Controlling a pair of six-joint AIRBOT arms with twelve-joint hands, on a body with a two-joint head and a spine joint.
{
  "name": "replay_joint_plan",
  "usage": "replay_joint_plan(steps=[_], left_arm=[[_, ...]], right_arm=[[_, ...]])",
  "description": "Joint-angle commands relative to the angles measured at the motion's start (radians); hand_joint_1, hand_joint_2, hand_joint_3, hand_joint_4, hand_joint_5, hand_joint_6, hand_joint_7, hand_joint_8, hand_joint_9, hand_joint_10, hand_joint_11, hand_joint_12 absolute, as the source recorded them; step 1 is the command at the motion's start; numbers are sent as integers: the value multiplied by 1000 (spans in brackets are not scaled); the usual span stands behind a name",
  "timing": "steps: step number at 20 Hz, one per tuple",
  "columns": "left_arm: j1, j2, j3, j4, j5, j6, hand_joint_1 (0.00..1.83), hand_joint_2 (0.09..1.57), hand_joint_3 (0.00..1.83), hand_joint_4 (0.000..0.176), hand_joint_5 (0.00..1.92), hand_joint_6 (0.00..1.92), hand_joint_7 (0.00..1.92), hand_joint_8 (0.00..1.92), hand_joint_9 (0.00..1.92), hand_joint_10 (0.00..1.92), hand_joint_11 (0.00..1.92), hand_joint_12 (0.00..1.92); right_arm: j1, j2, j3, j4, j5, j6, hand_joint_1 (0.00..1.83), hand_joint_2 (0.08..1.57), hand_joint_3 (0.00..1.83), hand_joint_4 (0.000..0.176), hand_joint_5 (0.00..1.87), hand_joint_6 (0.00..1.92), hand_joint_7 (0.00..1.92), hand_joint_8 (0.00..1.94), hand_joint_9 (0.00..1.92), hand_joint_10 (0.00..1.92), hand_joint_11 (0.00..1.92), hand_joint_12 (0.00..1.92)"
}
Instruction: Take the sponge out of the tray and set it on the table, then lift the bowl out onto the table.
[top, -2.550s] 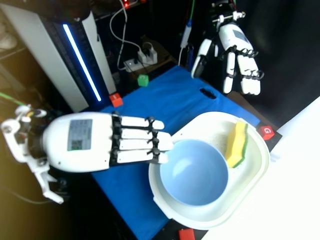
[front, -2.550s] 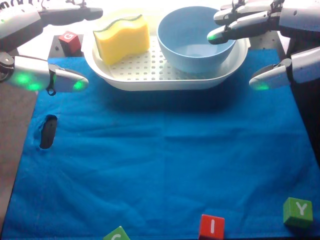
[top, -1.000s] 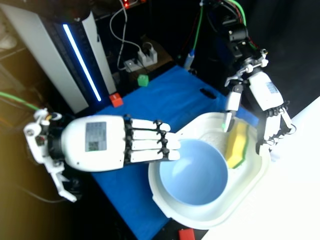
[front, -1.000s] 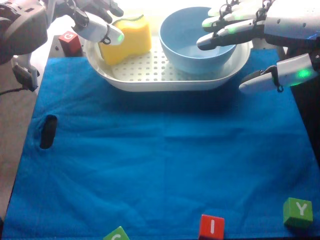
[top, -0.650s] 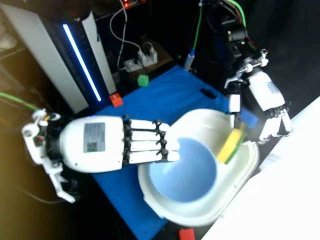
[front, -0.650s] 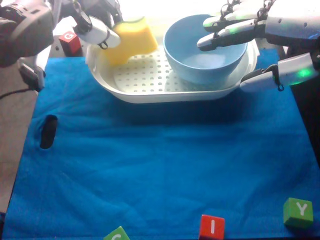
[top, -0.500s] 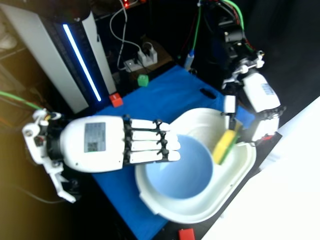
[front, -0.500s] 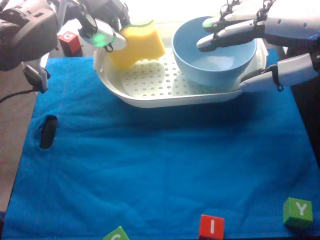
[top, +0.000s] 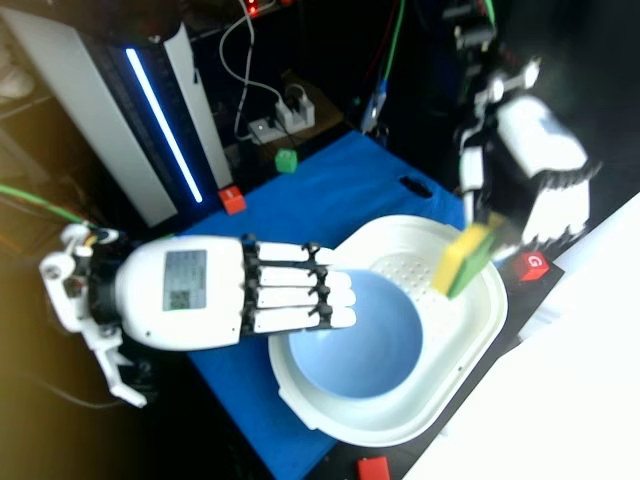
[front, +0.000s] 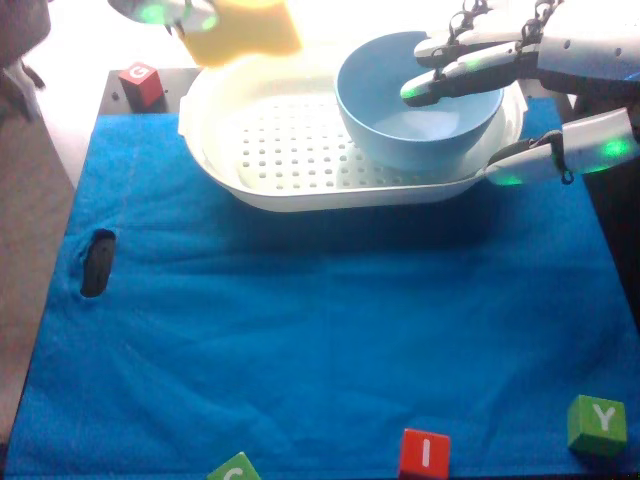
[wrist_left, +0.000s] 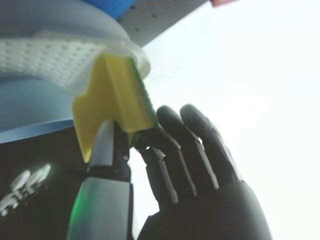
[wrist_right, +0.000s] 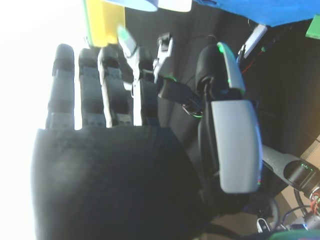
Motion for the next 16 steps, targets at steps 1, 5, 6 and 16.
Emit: replay_joint_plan(steps=[1,5,6,16], left_arm=[[-21,13,-9,12,-113,-1,1260,1090,0,0,1096,585,1016,1138,693,1104,159,1693],[-37,74,-73,44,-145,0,1245,1075,1,0,1106,640,1054,1000,783,853,274,1547],[-37,85,-85,49,-152,0,1244,1082,0,0,1107,634,1024,1051,818,810,431,1455],[160,341,-389,252,-460,-229,1266,1051,1,0,1246,350,1067,1027,1040,833,742,1462]], right_arm=[[5,0,-1,67,68,2,734,1156,0,132,352,7,210,2,102,1,0,338],[3,3,-3,71,68,4,701,1156,1,133,347,0,210,0,105,0,0,404],[3,4,-4,72,68,4,702,1157,1,124,351,3,211,1,99,0,0,404],[-22,33,-23,107,68,4,687,1186,0,123,328,3,201,2,102,2,0,395]])
